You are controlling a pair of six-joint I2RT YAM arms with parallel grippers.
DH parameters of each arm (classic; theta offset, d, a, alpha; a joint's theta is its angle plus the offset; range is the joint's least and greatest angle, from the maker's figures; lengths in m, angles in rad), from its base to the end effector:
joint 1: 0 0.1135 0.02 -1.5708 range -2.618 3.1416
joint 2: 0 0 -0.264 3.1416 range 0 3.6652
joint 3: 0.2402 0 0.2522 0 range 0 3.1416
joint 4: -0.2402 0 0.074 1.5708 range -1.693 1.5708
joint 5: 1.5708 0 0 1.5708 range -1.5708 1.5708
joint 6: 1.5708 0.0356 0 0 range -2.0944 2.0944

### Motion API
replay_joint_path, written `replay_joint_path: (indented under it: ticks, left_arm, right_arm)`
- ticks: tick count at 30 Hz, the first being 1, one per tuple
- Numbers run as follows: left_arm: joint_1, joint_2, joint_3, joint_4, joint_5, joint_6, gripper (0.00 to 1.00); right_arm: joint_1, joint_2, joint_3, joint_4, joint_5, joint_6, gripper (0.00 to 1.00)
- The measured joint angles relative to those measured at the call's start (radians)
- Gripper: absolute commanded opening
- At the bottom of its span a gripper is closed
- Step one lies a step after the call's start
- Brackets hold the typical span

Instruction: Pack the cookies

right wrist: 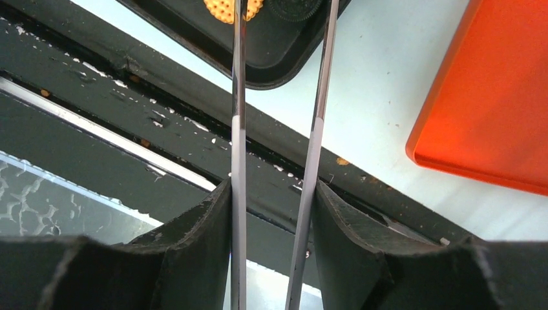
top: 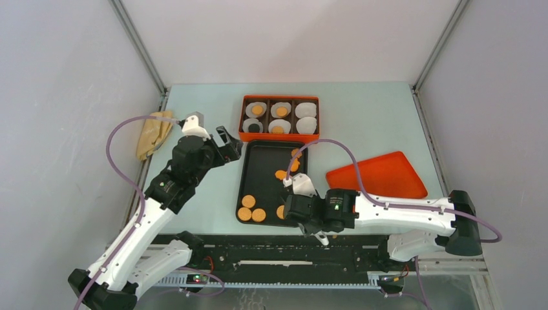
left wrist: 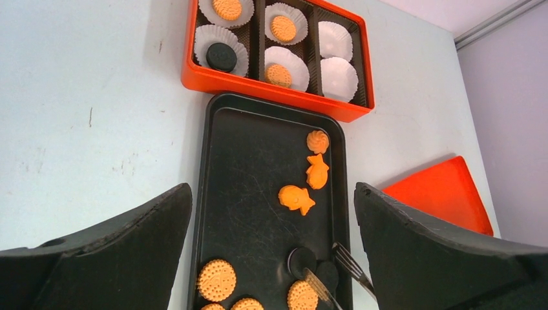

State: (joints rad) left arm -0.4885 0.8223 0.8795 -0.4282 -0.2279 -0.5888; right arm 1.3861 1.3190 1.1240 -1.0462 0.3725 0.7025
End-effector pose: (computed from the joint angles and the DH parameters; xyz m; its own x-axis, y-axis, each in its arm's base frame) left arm 0.1652 -0.0787 0.3414 -0.4169 -0.3911 -0.8205 0.0478 0.8920 -0.4495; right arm 0.0570 0.2344 0.2792 -0.7102 -0.5245 -0.4695 -0.5700 0.8199 -0.0537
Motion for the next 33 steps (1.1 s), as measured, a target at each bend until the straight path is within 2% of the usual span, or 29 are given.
replay_joint_path:
  ticks: [7,17,20,23,25,33]
  left_arm:
    - [0.0,-0.029,0.0,0.0,0.004,-0.011,1.0]
    - [0.0,-0.067,-0.006,0.0,-0.003,-0.014,1.0]
    - [0.0,-0.066,-0.008,0.0,-0.004,-0.014,1.0]
    - [0.0,-0.062,-0.008,0.0,-0.003,-0.014,1.0]
    - [0.0,-0.057,-0.008,0.0,-0.003,-0.014,1.0]
    - [0.0,-0.044,-0.008,0.0,-0.004,-0.013,1.0]
  right_arm:
    - [0.028,0.028,0.0,0.007,-0.012,0.042,0.53]
    - [0.002,0.109,0.0,0.092,-0.059,0.045,0.51]
    - [-0.005,0.11,-0.007,0.116,-0.083,0.051,0.46]
    - [-0.018,0.11,-0.033,0.139,-0.101,0.062,0.3]
    - [-0.031,0.109,-0.045,0.151,-0.11,0.062,0.24]
    - [-0.175,0.053,-0.05,0.224,-0.117,0.005,0.17]
